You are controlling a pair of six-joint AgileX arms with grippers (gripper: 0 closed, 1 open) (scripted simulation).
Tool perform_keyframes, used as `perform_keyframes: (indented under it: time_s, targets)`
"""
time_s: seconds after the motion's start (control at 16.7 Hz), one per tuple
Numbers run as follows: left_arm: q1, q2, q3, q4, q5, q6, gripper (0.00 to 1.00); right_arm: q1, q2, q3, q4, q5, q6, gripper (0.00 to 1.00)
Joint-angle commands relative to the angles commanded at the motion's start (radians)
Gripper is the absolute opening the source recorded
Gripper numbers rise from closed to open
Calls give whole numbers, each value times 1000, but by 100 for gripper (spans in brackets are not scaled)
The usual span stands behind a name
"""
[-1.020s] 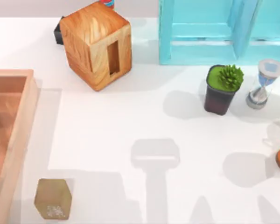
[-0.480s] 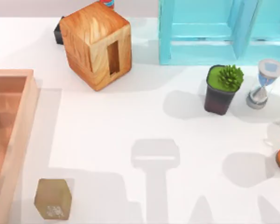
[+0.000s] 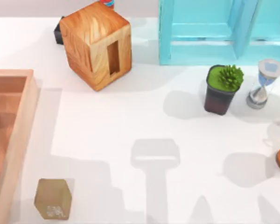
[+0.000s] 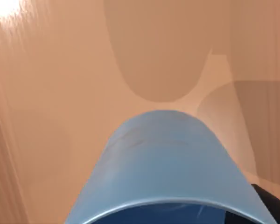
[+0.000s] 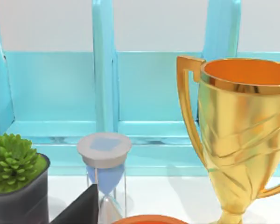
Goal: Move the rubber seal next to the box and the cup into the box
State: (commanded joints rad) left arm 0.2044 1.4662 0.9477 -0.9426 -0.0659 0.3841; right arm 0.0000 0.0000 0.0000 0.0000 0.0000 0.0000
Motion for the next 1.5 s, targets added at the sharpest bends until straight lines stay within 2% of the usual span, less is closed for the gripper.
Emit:
perform_keyframes:
  time_s: [0.24,0.54,1.32,1.5]
  targets:
    - [77,-10,-121,36,31,-56,0,0,0,0,0,0,0,100]
    - [89,-8,-136,40,39,-67,0,0,0,0,0,0,0,100]
    - [89,-8,-136,40,39,-67,98,0,0,0,0,0,0,100]
    - [89,-8,-136,40,39,-67,100,0,0,0,0,0,0,100]
